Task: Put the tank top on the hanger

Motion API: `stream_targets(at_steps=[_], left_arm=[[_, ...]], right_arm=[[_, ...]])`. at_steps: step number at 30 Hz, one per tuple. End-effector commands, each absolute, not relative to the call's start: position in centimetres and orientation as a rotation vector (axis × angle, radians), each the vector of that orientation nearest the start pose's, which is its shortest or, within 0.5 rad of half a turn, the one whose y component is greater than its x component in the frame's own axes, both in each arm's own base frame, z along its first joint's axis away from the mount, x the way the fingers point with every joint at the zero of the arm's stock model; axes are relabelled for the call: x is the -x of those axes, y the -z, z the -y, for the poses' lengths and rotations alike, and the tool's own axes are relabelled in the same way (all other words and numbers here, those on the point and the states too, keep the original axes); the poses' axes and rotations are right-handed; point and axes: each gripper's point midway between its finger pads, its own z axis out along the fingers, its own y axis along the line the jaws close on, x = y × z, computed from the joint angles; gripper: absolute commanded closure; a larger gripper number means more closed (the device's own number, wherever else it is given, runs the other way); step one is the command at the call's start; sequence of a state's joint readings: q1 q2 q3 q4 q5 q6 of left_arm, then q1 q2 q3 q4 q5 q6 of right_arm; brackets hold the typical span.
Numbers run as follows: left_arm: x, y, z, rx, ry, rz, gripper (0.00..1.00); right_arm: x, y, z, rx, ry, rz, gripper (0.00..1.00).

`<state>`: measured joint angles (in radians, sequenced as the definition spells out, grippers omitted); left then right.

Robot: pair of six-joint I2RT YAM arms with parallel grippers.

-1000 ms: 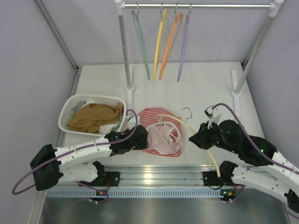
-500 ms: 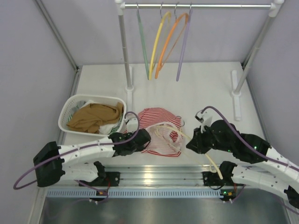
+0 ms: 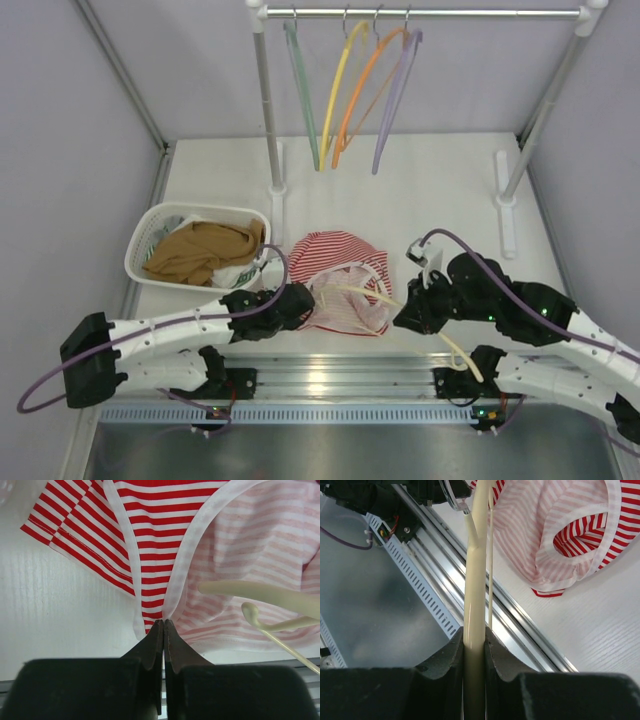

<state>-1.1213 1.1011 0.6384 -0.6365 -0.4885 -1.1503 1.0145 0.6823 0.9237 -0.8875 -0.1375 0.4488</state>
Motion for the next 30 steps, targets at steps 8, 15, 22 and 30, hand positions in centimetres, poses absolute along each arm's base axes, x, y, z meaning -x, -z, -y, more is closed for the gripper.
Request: stream_targets(at_steps=[8, 15, 22, 30], left_arm=[[-15.5, -8.5, 19.0, 0.217, 0.315, -2.415, 1.0], [-15.8, -9.7, 19.3, 0.216, 0.357, -2.379, 1.0], [-16.3, -12.6, 20.6, 0.164, 0.423, -2.334, 1.0], [-16.1, -13.6, 21.2, 0.075, 0.391, -2.358, 1.0]], right_arm=[[-7.6, -24.9, -21.4, 0.822, -0.967, -2.163, 1.0], [-7.3, -22.9, -22.9, 0.838, -1.032, -2.179, 1.0], [-7.9, -21.7, -24.5, 0.792, -1.1, -2.131, 1.0], [-9.6, -23.6, -24.6, 0.736, -1.061, -2.029, 1.0]])
